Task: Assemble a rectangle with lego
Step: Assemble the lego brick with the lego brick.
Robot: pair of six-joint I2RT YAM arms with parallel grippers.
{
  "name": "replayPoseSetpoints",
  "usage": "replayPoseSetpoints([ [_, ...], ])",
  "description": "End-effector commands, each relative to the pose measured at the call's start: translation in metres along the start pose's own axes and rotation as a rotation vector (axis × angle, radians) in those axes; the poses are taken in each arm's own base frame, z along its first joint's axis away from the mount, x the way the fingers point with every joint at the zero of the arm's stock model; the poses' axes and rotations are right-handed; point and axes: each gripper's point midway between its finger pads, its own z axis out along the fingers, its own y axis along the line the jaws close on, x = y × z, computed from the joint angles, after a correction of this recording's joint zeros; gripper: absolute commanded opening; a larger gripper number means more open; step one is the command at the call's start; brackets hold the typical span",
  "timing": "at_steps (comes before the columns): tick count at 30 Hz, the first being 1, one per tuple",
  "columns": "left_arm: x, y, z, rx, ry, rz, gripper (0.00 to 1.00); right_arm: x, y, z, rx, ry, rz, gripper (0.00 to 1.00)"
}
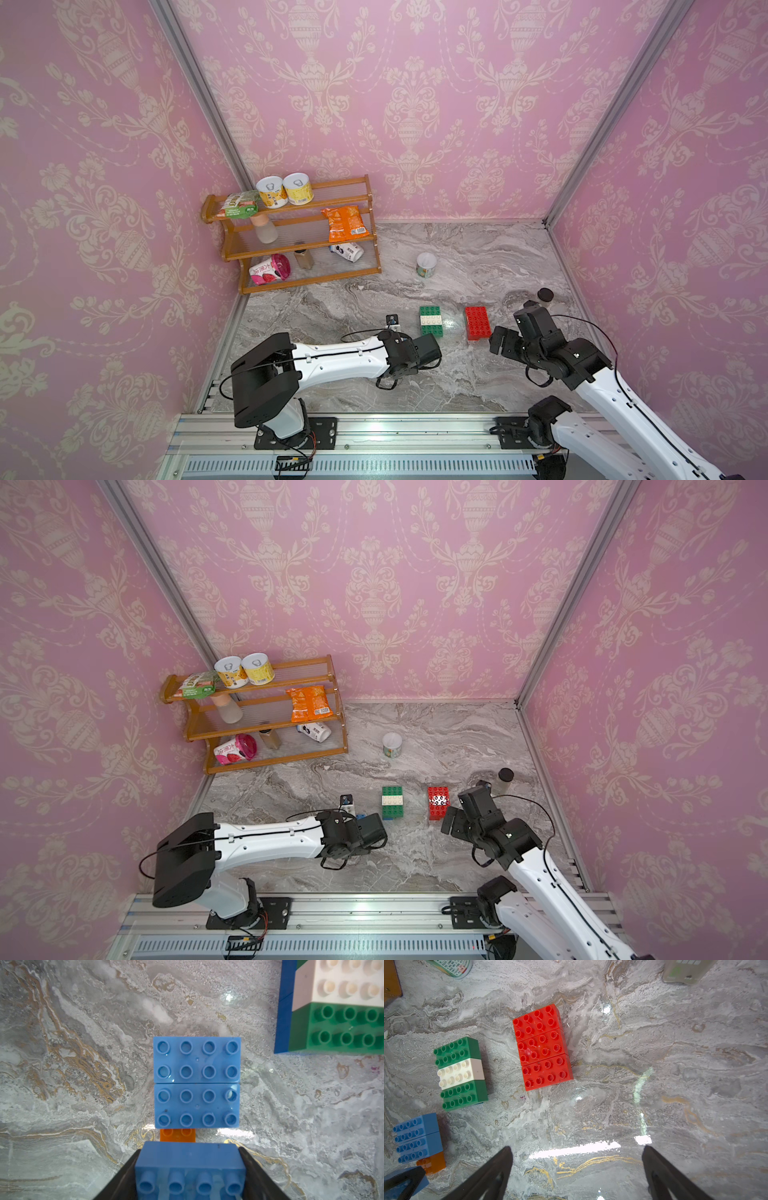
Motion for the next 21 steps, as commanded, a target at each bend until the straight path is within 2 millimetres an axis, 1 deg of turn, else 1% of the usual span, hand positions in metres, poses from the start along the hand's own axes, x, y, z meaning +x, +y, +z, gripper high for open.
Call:
replayPoseSetpoints([
  [1,0.0035,-0.0002,0.0032,-0.013,0.011,-0.002,0.0,-0.0013,-0.0068,-0.0002,0.027,-0.018,0.005,1.0],
  [8,0.0041,0.0017,0.0084,-0.024,0.038,0.006,0.0,-0.0019,-0.0082,0.0,0.034,-0.022,0.005,1.0],
  [21,-0.003,-0.0069,0.0122,-0.017,0.053,0.019,0.0,-0.0022,-0.0098,0.0002,0.041,-0.028,0.007,1.0],
])
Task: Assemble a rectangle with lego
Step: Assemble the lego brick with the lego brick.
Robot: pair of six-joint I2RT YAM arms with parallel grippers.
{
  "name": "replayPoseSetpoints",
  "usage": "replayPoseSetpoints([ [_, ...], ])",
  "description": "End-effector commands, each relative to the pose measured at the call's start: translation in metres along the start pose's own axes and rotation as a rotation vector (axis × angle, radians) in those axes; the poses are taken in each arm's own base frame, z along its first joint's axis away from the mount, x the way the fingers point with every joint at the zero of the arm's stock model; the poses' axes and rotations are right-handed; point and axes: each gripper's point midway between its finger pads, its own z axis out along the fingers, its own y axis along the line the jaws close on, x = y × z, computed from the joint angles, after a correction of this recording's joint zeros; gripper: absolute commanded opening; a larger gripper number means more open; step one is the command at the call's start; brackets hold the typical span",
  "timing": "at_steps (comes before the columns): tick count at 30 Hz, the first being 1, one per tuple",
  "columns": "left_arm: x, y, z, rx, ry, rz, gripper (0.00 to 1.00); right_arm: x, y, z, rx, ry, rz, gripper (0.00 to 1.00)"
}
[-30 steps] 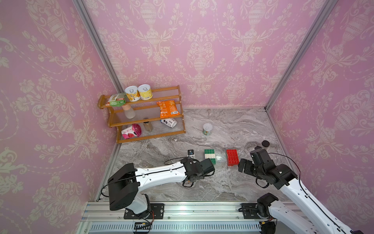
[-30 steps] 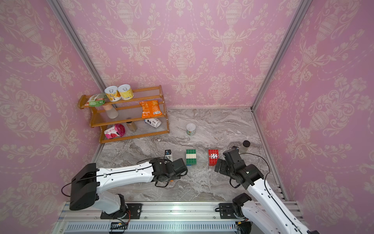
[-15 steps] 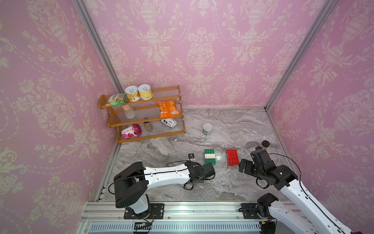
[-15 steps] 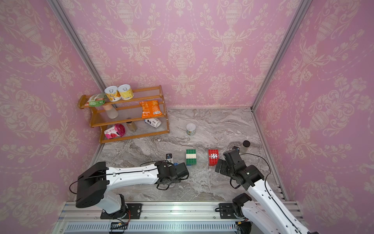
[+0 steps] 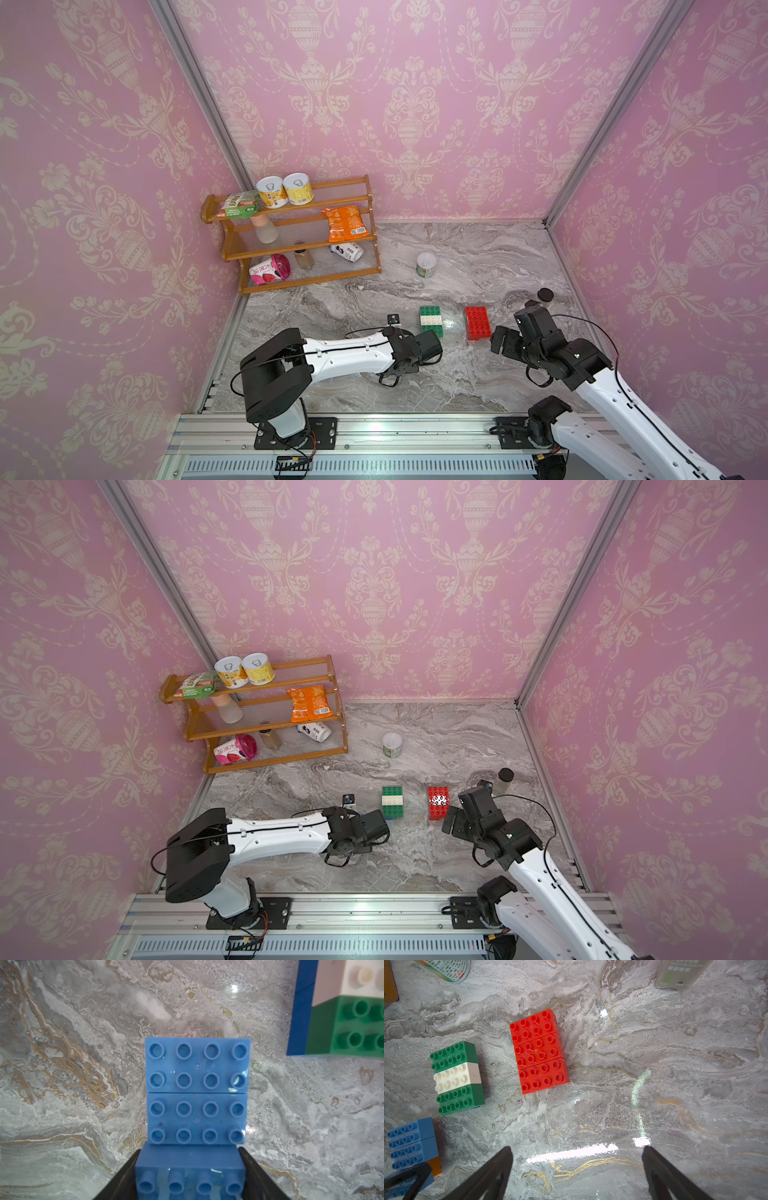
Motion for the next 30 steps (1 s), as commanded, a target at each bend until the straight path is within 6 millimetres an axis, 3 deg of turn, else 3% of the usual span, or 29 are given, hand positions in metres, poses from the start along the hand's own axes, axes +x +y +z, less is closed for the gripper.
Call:
replayPoseSetpoints([
  [1,-0.003,-0.005,0.0,0.004,0.009,0.021,0.0,0.0,-0.007,0.001,0.029,-0.012,0.007,1.0],
  [30,0.003,0.003,0.014,-0.03,0.063,-0.017,0.0,0.0,-0.009,0.002,0.035,-0.013,0.008,1.0],
])
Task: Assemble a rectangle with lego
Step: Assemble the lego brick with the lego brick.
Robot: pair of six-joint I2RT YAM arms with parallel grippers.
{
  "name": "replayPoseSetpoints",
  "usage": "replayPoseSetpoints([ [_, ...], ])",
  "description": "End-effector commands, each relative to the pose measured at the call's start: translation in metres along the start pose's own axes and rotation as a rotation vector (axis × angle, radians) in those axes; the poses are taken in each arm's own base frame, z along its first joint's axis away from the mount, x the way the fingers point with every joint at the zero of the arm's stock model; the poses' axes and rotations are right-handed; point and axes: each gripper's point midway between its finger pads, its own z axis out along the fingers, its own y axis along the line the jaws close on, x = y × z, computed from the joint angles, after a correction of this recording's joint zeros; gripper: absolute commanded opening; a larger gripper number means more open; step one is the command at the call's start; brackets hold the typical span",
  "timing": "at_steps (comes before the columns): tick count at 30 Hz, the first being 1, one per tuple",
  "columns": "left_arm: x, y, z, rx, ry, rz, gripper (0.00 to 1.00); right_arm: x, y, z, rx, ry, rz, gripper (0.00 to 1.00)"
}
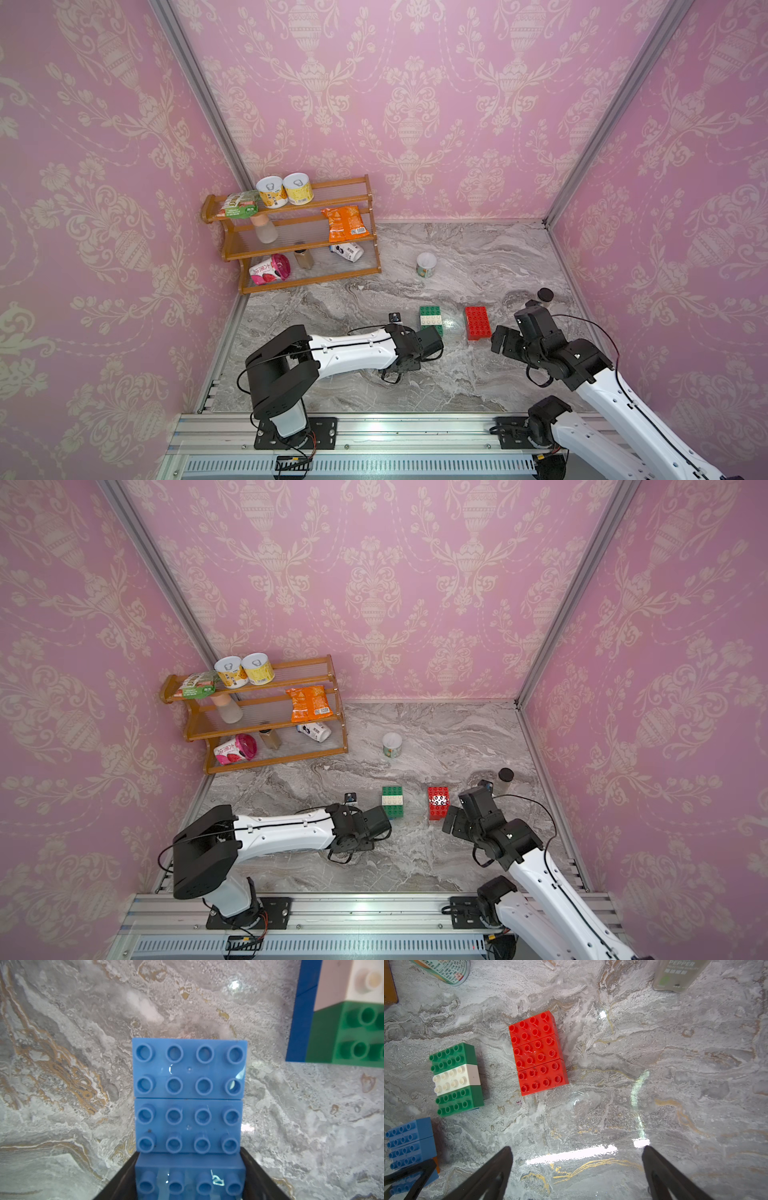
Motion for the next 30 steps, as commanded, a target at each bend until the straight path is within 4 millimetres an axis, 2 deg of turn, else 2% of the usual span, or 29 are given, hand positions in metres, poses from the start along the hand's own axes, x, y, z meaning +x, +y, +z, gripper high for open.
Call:
replayPoseSetpoints([
  [1,0.006,0.009,0.008,-0.036,0.043,-0.008,0.0,0.001,-0.007,0.002,0.03,-0.007,0.007,1.0],
  [14,0.017,0.018,0.019,-0.067,0.112,-0.008,0.0,0.001,-0.008,0.001,0.031,-0.009,0.008,1.0],
  [23,0.018,0.009,0.023,-0.083,0.138,0.031,0.0,0.0,-0.008,0.001,0.031,-0.011,0.011,1.0],
  [30,0.029,0.011,0.034,-0.084,0.192,0.009,0.0,0.0,-0.008,0.0,0.026,-0.015,0.012,1.0],
])
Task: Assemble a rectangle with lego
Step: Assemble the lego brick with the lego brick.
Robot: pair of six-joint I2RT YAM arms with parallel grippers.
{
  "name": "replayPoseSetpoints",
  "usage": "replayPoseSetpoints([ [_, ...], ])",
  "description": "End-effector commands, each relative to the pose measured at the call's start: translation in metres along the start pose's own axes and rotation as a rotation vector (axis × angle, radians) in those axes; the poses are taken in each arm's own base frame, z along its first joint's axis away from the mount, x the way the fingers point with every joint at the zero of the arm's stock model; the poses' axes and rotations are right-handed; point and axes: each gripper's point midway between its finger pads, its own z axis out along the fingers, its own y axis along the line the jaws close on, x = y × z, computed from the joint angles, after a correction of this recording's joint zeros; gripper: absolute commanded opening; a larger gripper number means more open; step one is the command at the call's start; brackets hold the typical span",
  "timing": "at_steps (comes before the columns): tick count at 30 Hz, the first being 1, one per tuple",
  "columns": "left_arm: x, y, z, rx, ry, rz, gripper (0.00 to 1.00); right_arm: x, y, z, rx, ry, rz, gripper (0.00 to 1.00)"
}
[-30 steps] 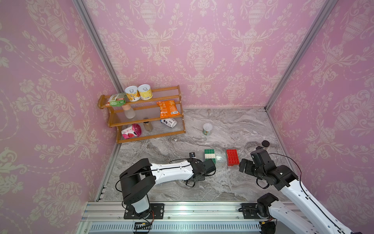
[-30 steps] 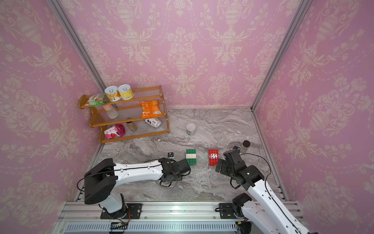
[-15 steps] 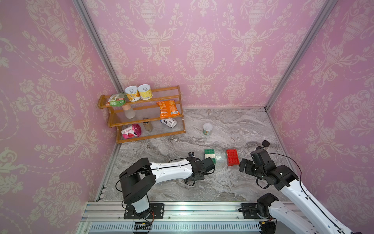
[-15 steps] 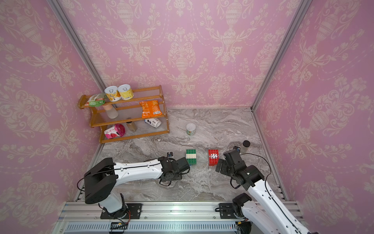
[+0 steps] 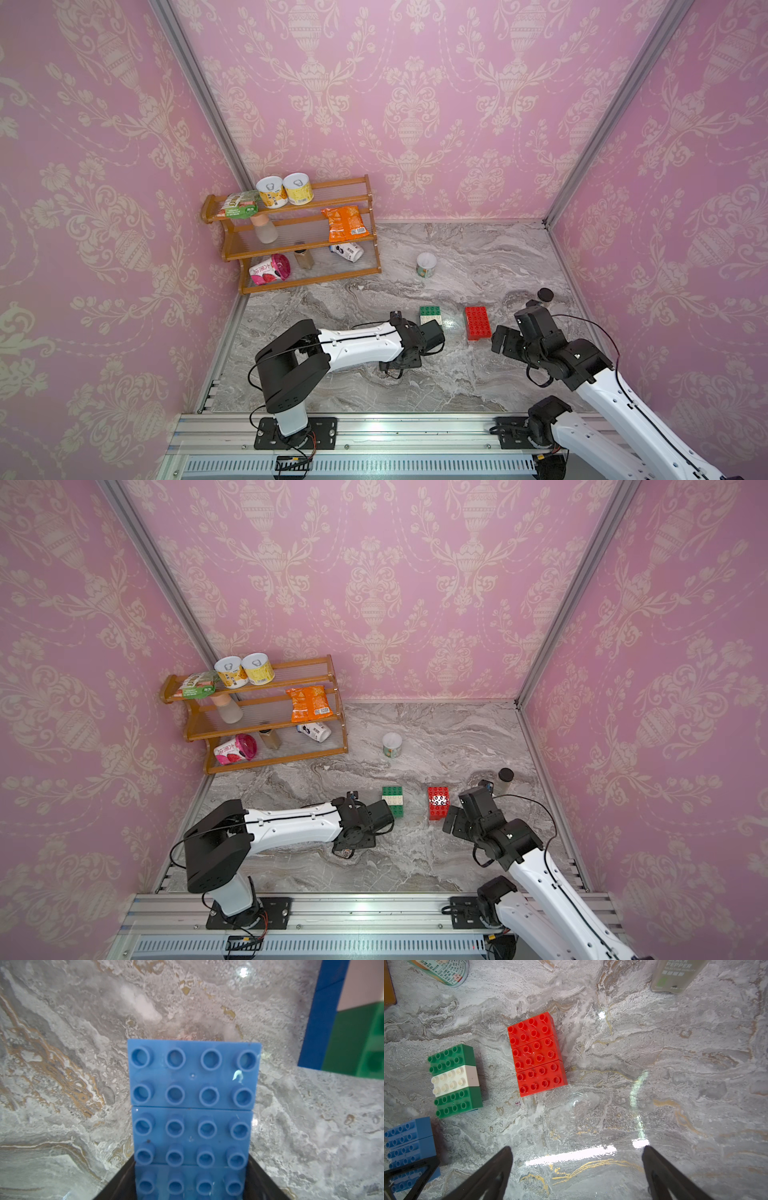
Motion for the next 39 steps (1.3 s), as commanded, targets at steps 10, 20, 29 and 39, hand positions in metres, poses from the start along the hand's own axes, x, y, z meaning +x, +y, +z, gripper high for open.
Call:
replayPoseSetpoints([
  [10,0.032,0.027,0.045,-0.048,0.162,-0.028,0.0,0.001,-0.007,0.001,0.022,-0.013,0.013,1.0],
  [20,0.022,0.039,0.046,-0.087,0.149,0.037,0.0,0.0,-0.008,0.0,0.024,-0.017,0.016,1.0],
  [29,-0.016,0.036,0.028,-0.097,0.047,0.162,0.0,-0.001,-0.008,0.0,0.025,-0.022,0.018,1.0],
  [39,-0.04,0.028,0.027,-0.07,0.018,0.16,0.06,-0.001,-0.009,0.0,0.026,-0.024,0.021,1.0],
])
